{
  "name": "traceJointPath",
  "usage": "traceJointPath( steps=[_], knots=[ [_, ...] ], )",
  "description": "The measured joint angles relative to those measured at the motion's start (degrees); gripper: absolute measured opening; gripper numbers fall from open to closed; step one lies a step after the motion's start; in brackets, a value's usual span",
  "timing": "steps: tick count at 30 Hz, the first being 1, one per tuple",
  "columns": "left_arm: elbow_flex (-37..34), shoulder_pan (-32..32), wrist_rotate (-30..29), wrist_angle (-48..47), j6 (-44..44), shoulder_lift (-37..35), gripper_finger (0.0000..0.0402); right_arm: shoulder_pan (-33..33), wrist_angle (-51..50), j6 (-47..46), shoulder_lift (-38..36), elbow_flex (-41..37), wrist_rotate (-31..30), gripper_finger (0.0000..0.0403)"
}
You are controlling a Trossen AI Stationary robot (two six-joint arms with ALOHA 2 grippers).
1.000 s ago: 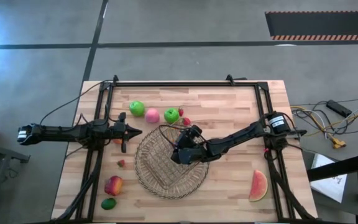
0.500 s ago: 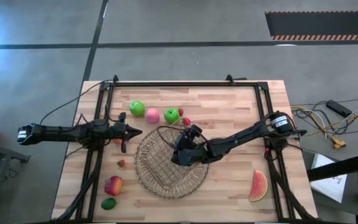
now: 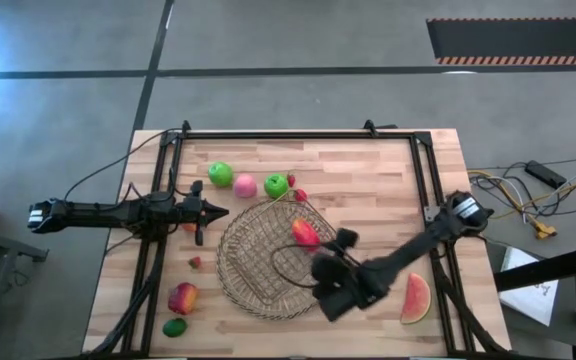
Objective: Build produce basket
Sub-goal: Put the watermelon into the gold wire basket
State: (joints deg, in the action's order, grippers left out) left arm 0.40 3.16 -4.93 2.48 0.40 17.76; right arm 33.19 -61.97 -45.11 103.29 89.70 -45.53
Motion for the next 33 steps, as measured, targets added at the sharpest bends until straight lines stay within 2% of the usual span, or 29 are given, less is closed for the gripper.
traceJointPath(
  steps=[3, 7, 12, 16, 22, 25, 33],
  knots=[
    [0.0, -0.01, 0.0, 0.04, 0.01, 0.03, 0.0003, 4.0, -9.32, -10.19, -0.48, 0.36, 6.55, 0.0196],
    [0.0, 0.0, 0.0, 0.02, 0.0, 0.04, 0.0003, 9.66, -15.6, -19.9, -0.77, -0.02, 16.12, 0.0186],
    [0.0, 0.0, 0.0, 0.04, 0.0, 0.04, 0.0003, 16.51, -15.51, -31.03, -0.79, -1.73, 27.24, 0.0178],
    [0.0, -0.01, 0.0, 0.02, 0.0, 0.11, 0.0003, 20.68, -15.58, -42.93, -0.79, -3.35, 41.23, 0.0171],
    [0.0, 0.0, 0.0, 0.0, 0.0, 0.21, 0.0003, 25.12, -15.74, -54.83, -0.79, -8.08, 56.66, 0.0153],
    [0.0, 0.0, -0.01, 0.01, 0.01, 0.21, 0.0003, 25.85, -15.81, -56.84, -0.79, -11.42, 60.9, 0.014],
    [0.0, -0.01, 0.0, 0.0, 0.02, 0.26, 0.0003, 24.63, -12.29, -52.45, -1.03, -16.72, 61.67, 0.0107]
  ],
)
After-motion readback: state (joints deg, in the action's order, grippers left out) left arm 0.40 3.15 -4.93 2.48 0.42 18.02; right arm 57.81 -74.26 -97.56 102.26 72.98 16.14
